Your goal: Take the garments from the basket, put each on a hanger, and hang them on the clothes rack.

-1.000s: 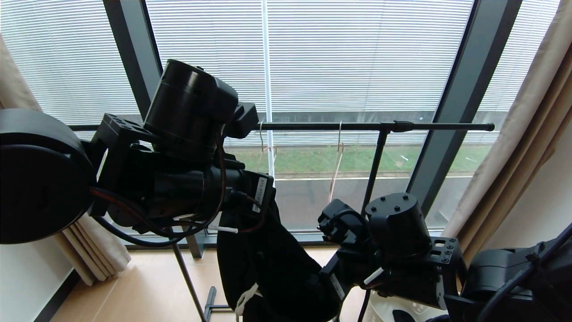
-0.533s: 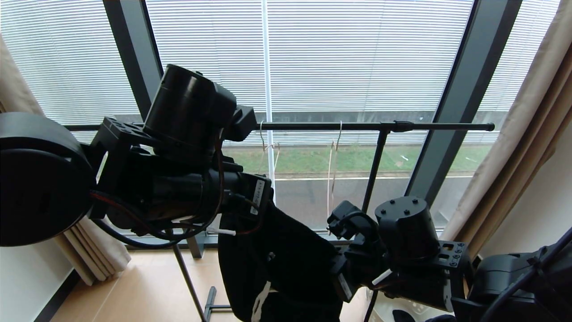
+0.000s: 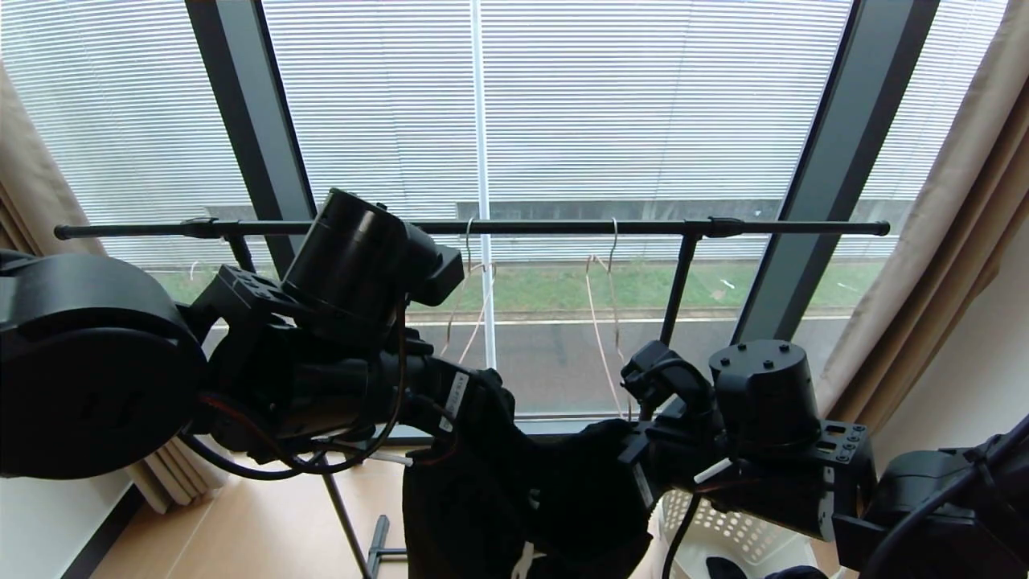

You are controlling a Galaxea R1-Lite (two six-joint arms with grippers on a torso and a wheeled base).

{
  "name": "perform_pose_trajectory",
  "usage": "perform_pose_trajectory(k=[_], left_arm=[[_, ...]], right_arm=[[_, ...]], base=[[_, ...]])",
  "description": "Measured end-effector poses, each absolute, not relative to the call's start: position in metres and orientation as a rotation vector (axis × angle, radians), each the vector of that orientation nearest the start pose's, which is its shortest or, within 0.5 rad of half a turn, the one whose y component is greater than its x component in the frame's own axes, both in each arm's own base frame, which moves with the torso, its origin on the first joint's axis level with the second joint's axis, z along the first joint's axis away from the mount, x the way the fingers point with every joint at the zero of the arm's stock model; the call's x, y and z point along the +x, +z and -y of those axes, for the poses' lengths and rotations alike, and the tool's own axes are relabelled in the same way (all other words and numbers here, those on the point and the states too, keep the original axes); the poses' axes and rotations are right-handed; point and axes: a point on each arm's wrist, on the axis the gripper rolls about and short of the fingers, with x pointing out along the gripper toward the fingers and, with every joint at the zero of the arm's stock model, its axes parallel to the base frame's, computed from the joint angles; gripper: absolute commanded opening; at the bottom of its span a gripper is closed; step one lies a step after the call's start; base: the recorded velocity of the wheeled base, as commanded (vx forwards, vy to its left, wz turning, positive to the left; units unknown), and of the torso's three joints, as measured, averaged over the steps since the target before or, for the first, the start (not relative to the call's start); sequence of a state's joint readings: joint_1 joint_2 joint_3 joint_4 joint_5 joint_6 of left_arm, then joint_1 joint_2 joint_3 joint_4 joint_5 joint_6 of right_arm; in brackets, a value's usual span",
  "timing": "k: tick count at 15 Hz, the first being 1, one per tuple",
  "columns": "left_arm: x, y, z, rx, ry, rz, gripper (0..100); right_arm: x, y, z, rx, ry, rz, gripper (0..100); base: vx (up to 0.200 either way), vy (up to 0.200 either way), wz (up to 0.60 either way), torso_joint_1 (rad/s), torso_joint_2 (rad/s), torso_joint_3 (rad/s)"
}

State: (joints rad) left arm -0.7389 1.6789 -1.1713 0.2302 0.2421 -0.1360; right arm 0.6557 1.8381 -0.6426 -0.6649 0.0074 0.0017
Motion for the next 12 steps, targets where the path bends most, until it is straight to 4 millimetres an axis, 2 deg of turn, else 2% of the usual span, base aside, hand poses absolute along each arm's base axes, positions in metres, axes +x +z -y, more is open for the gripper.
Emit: perform_pose_trajectory(k=[7, 8, 10, 11, 12], left_arm=[[0.212, 0.201, 0.177, 0.277, -0.450, -0.723, 100], [0.209, 0.201, 0.174, 0.264, -0.505, -0.733, 100], [0.201, 0.206, 0.165, 0.164, -0.753, -0.775, 100], [0.200, 0.208, 0.156, 0.111, -0.829, -0.786, 100], [0.201, 0.209, 0.147, 0.083, -0.833, -0.785, 100]], right_arm=[[0.267, 0.116, -0.160, -0.126, 0.535, -0.464, 0], [0.269, 0.116, -0.157, -0.128, 0.509, -0.461, 0], [0.273, 0.118, -0.154, -0.140, 0.436, -0.452, 0], [0.274, 0.118, -0.154, -0.141, 0.434, -0.453, 0], [0.274, 0.119, -0.154, -0.141, 0.433, -0.451, 0]], base=[[0.000, 0.000, 0.00, 0.000, 0.00, 0.000], [0.000, 0.000, 0.00, 0.000, 0.00, 0.000], [0.000, 0.000, 0.00, 0.000, 0.00, 0.000], [0.000, 0.000, 0.00, 0.000, 0.00, 0.000], [0.000, 0.000, 0.00, 0.000, 0.00, 0.000]])
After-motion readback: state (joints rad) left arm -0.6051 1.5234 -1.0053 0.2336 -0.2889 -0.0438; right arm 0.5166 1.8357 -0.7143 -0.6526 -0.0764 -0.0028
